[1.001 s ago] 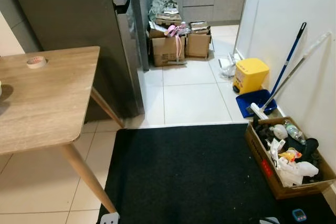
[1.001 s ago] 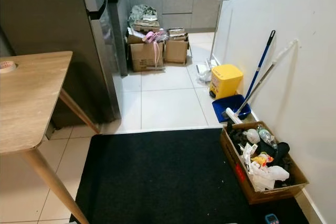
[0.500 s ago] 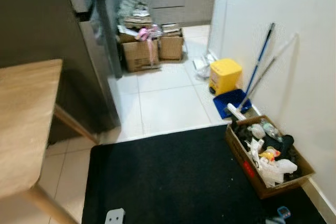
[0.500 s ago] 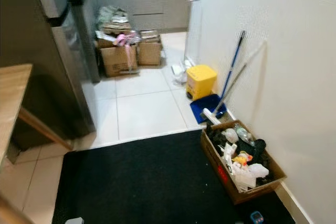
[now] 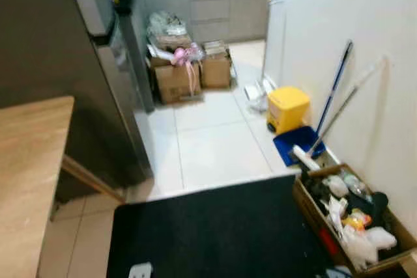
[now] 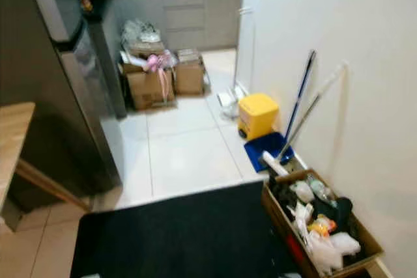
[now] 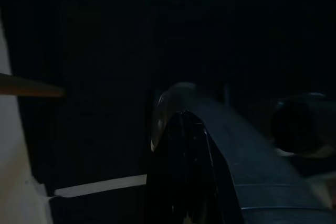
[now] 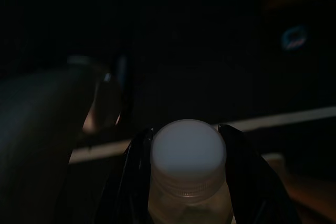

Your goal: Restocking fridge

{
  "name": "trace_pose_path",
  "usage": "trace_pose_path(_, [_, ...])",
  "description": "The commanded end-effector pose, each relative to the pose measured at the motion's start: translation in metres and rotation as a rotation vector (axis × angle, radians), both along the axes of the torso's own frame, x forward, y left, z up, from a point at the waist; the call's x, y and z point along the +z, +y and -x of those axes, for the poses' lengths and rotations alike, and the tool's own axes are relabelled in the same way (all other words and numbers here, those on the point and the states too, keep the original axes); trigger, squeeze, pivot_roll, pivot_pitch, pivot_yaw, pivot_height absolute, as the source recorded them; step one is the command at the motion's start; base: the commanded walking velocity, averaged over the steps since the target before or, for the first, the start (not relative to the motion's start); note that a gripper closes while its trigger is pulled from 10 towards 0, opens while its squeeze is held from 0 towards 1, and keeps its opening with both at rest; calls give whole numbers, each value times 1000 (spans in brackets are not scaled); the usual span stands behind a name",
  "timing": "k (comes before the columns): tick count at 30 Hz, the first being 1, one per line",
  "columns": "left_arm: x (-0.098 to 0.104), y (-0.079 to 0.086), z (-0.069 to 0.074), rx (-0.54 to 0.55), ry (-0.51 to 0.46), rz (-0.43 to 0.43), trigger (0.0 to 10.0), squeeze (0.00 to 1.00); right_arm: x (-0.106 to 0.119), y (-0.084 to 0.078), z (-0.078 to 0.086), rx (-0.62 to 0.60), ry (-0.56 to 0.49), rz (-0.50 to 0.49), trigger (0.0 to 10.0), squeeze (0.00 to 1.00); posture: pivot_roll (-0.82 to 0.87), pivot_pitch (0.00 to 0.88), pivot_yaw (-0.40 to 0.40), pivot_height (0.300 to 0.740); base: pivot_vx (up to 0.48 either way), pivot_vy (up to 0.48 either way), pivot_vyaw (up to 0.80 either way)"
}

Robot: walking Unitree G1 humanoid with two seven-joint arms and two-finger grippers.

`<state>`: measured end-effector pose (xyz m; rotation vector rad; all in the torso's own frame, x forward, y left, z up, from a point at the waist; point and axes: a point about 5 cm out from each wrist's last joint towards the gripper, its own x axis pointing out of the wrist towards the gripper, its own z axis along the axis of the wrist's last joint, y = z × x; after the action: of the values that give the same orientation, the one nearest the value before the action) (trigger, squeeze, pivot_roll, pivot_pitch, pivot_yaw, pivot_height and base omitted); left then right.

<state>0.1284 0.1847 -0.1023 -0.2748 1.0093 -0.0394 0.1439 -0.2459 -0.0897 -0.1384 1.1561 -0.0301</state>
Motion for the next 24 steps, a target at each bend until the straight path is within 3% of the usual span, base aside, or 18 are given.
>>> trace_pose_path(1, [-1, 1, 2, -2, 11, -6, 10000, 0, -4, 6, 7, -6, 22, -19, 10000, 0, -50, 0, 26, 740, 349, 0, 0])
trace_pose_path(24, [-1, 0, 3, -3, 13, 0, 10000, 0, -5, 7, 8, 0, 26, -27, 10000, 0, -50, 0, 27, 740, 349, 0, 0])
